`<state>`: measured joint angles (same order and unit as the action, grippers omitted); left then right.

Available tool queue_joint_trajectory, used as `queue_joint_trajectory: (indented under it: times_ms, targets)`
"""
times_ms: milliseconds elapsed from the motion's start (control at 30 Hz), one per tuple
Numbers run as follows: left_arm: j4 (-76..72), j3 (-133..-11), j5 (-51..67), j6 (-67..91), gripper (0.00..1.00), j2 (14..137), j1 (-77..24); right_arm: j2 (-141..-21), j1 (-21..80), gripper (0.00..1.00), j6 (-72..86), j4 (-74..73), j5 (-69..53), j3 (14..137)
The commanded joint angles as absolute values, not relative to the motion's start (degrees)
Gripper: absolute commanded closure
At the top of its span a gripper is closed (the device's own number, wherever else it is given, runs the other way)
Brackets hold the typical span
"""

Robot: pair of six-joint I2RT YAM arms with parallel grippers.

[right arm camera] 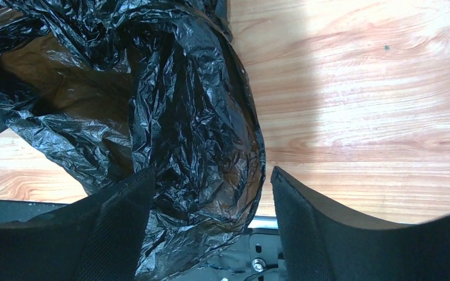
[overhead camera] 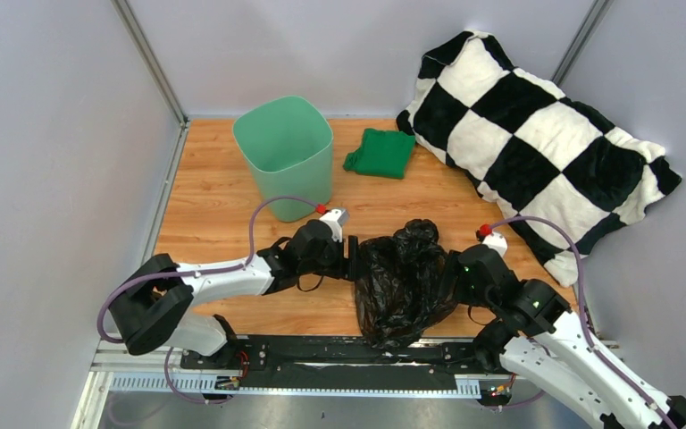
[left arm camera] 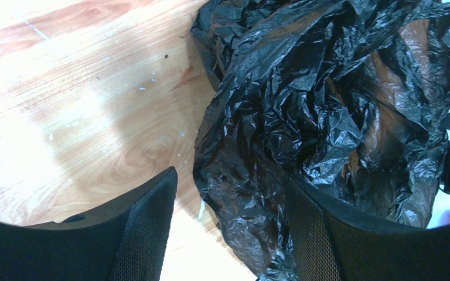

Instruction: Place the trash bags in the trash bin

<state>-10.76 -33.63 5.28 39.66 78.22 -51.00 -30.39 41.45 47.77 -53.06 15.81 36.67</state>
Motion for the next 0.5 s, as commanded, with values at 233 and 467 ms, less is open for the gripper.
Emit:
queue_joint_trajectory:
  times_ms: [233,467]
  targets:
    - [-17.3,-34.6,4.1,44.8,0.53,78.7,-52.2,-25.4,40.2,0.36,54.2,-45.5,12.3,30.8]
    - [-16.7,-30.3,-2.4,47.7,0.89,70.8,-52.2,-30.9,40.2,0.76,50.9,-45.2,13.6,34.3]
